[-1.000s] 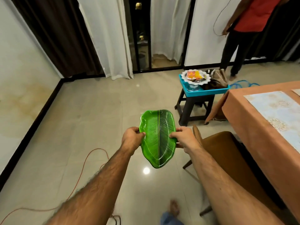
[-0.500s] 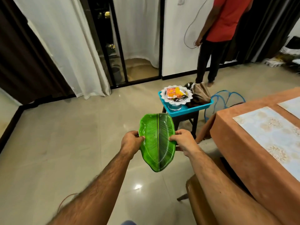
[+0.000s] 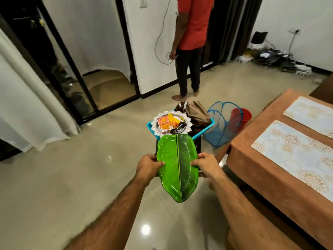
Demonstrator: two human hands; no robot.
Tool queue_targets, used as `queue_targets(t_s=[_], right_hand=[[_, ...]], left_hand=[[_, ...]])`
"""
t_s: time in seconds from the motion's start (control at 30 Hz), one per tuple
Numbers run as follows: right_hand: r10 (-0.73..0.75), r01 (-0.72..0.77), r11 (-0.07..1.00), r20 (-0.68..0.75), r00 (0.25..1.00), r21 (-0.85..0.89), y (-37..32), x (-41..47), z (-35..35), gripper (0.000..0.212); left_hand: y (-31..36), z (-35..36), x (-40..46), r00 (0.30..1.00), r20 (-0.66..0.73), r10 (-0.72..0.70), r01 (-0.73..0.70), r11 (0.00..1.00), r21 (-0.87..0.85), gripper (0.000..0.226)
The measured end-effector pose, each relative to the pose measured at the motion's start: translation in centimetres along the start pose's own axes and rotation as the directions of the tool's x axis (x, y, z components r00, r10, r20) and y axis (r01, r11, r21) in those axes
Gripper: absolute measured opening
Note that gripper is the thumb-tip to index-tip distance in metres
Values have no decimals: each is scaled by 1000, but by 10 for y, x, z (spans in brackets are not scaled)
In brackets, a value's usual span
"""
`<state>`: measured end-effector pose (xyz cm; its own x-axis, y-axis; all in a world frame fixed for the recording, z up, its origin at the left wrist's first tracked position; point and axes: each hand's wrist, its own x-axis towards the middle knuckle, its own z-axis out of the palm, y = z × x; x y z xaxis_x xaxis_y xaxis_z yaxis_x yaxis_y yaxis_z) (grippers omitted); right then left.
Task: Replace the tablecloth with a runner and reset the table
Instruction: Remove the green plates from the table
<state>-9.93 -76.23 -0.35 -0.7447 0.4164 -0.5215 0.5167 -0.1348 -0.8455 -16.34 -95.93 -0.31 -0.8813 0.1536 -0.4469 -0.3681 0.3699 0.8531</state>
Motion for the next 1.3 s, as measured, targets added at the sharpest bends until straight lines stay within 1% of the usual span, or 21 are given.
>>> queue_targets(t_s=[0.1, 0.23, 0.33, 0.47, 0.57, 0.7, 0.77, 0.83, 0.9, 0.93, 1.13, 1.3], right_hand=[[24, -24, 1000, -60, 998, 10, -13, 31, 6, 23], [32, -33, 999, -102, 994, -13, -31, 83, 7, 19], [15, -23, 998, -134, 991, -56, -45, 132, 5, 19], [-3, -16, 990, -132, 991, -141, -64, 188, 9, 21], [-7, -19, 978, -122, 992, -210, -76, 226, 16, 22], [-13, -31, 947, -135, 991, -319, -85, 274, 27, 17], [-33, -21, 927, -136, 990, -375, -90, 289, 33, 14], [-29, -33, 910, -142, 989, -414, -94, 313, 42, 16], [-13, -50, 892, -137, 990, -449, -96, 330, 51, 23], [-16, -50, 886, -138, 990, -462, -95, 344, 57, 26], [-14, -65, 819, -133, 991, -570, -83, 415, 88, 23], [8, -87, 775, -128, 992, -626, -68, 463, 112, 20]], left_hand=[[16, 1, 41, 999, 49, -3, 2, 1000, 17, 17], [33, 11, 100, 995, 95, -41, 38, 999, 38, 9], [42, 23, 146, 990, 102, -96, 95, 995, 15, 15], [51, 30, 197, 983, 103, -152, 152, 988, 6, 24], [58, 32, 230, 977, 109, -183, 186, 983, -10, 38], [62, 32, 272, 974, 94, -207, 207, 978, 3, 42], [63, 31, 287, 971, 91, -221, 222, 975, -4, 41], [62, 31, 313, 964, 102, -245, 247, 969, -5, 39], [62, 31, 332, 961, 113, -253, 254, 967, 6, 34], [58, 31, 347, 960, 108, -260, 260, 965, 12, 31], [30, 31, 421, 955, 52, -293, 288, 954, 88, 14], [5, 31, 466, 951, 39, -306, 298, 943, 149, 17]])
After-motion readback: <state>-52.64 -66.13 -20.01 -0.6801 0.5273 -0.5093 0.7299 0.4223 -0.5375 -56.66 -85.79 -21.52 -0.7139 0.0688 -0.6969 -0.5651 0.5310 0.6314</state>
